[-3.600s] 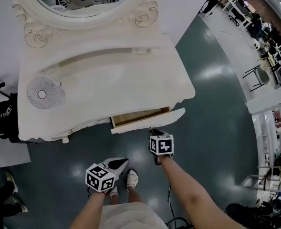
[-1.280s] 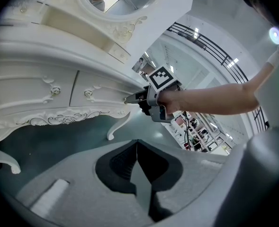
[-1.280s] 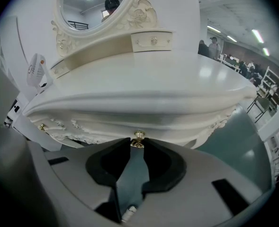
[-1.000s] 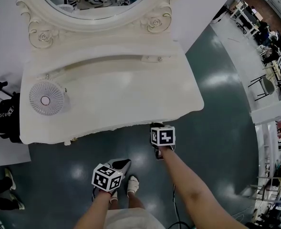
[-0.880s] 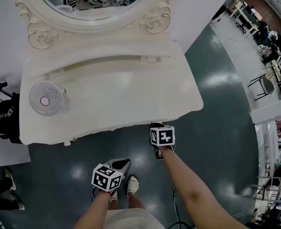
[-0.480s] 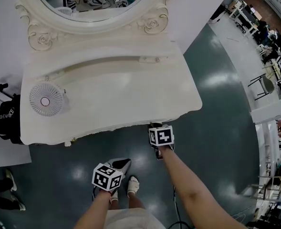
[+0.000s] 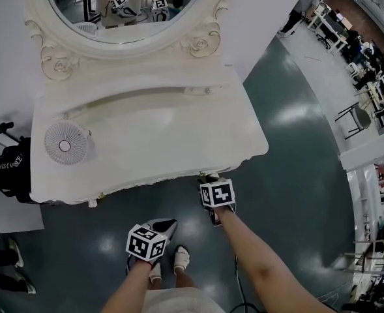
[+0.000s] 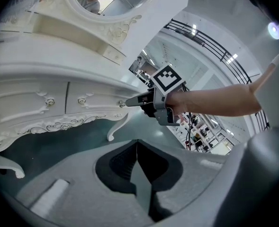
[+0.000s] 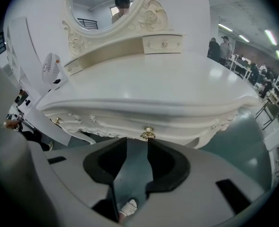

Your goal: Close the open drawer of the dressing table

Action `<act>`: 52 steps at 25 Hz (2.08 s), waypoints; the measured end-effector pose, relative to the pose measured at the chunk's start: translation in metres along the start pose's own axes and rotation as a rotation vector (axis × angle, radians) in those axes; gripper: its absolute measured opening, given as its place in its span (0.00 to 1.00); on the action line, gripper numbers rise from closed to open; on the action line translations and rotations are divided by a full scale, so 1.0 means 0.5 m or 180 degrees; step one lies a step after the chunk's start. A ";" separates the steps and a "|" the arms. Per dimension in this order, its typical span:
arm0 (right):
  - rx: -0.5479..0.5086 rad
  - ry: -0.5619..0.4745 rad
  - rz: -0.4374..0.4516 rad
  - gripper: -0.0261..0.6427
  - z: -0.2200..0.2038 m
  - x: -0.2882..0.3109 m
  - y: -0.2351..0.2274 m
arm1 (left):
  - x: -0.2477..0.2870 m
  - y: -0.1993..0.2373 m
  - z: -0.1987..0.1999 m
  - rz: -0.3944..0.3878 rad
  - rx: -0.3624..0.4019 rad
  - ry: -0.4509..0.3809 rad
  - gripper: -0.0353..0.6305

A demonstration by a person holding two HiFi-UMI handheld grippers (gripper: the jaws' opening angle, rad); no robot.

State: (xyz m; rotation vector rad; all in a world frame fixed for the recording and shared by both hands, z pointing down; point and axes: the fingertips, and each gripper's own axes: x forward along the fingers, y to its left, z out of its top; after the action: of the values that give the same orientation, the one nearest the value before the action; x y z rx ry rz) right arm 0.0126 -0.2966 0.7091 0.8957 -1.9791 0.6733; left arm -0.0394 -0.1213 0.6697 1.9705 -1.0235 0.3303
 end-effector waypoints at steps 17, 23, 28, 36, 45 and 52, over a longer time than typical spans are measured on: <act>-0.0005 -0.0130 0.0276 0.25 -0.036 -0.130 0.069 | -0.046 -0.052 0.033 -0.0001 0.0125 0.0018 0.07; 0.0042 -0.0198 0.0419 0.25 -0.062 -0.193 0.092 | -0.068 -0.078 0.039 -0.0005 0.0163 -0.0021 0.07; 0.0086 -0.0243 0.0601 0.25 -0.091 -0.254 0.124 | -0.089 -0.106 0.036 -0.0030 0.0204 -0.0026 0.07; 0.0165 -0.0365 0.0834 0.25 -0.131 -0.346 0.177 | -0.114 -0.163 0.024 -0.0097 0.0311 -0.0024 0.07; 0.0181 -0.0482 0.0888 0.25 -0.177 -0.431 0.200 | -0.141 -0.230 0.021 -0.0200 0.0439 -0.0081 0.07; 0.0147 -0.0609 0.0871 0.25 -0.192 -0.481 0.212 | -0.165 -0.274 0.010 -0.0256 0.0450 -0.0107 0.07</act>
State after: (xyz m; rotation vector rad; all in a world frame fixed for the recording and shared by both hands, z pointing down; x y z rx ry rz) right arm 0.0680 -0.0819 0.5381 0.7455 -2.2919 0.8152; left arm 0.0130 -0.0420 0.5410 2.1444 -0.9614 0.3340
